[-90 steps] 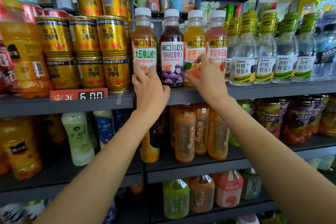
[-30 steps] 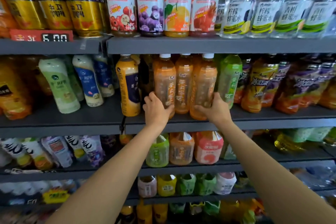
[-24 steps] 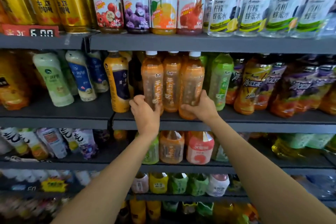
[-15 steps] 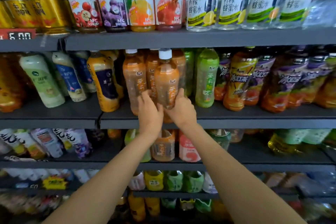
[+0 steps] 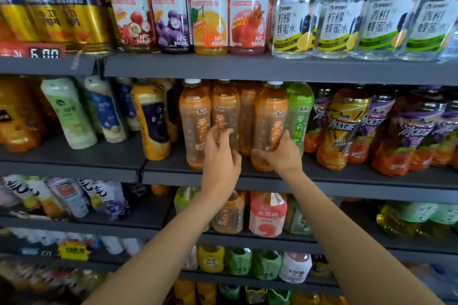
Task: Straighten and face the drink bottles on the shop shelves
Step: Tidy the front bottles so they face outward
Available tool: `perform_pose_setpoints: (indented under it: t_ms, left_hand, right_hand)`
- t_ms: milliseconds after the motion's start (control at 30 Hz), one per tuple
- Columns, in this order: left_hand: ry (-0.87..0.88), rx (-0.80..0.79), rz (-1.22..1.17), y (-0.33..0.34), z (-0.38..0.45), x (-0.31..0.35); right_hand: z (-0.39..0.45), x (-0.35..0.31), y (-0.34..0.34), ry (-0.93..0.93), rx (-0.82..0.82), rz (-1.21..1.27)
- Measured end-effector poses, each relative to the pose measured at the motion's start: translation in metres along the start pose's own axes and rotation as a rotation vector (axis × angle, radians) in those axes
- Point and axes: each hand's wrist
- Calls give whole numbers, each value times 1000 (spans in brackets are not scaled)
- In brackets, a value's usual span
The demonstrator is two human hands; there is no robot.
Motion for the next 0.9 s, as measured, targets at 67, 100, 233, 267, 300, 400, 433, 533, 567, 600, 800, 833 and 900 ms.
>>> perform_pose_setpoints:
  t_ms: [67, 100, 233, 267, 300, 400, 433, 533, 567, 600, 800, 833, 900]
  left_hand:
    - [78, 61, 30, -5, -1, -2]
    - [91, 120, 44, -7, -1, -4]
    - [-153, 374, -43, -19, 11, -9]
    - [-244, 382, -83, -22, 16, -11]
    - [-321, 366, -111, -24, 20, -13]
    - [-458, 274, -192, -28, 35, -31]
    - [-480, 229, -209, -30, 38, -38]
    - [-465, 74, -167, -37, 45, -54]
    - [-451, 39, -153, -40, 47, -56]
    - [-445, 5, -150, -45, 49, -59]
    - [-413, -36, -134, -79, 51, -78]
    - [-413, -52, -125, -86, 51, -82]
    - [-407, -96, -118, -96, 52, -87]
  right_hand:
    - [1, 0, 1, 0, -11, 14]
    - [3, 1, 0, 4, -32, 26]
    - [0, -3, -1, 21, -24, 47]
    - [-5, -6, 3, 27, 32, 36]
    - [-12, -10, 8, 38, 101, 29]
    - [-30, -19, 22, 92, 244, 48]
    - [-33, -20, 25, 95, 273, 73]
    - [-43, -24, 27, 30, 416, 150]
    - [-45, -27, 26, 3, 462, 150]
    - [-49, -32, 27, -19, 493, 135]
    - [-46, -79, 47, -193, 360, 25]
    - [-41, -88, 53, -142, 318, 21]
    - [-32, -100, 62, -14, 236, 46]
Point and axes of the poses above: each hand's wrist, its own z-axis towards the middle knuckle, its own y-axis out of the palm, x = y × z, and after that the axes turned 7 degrees about -z, right-handed
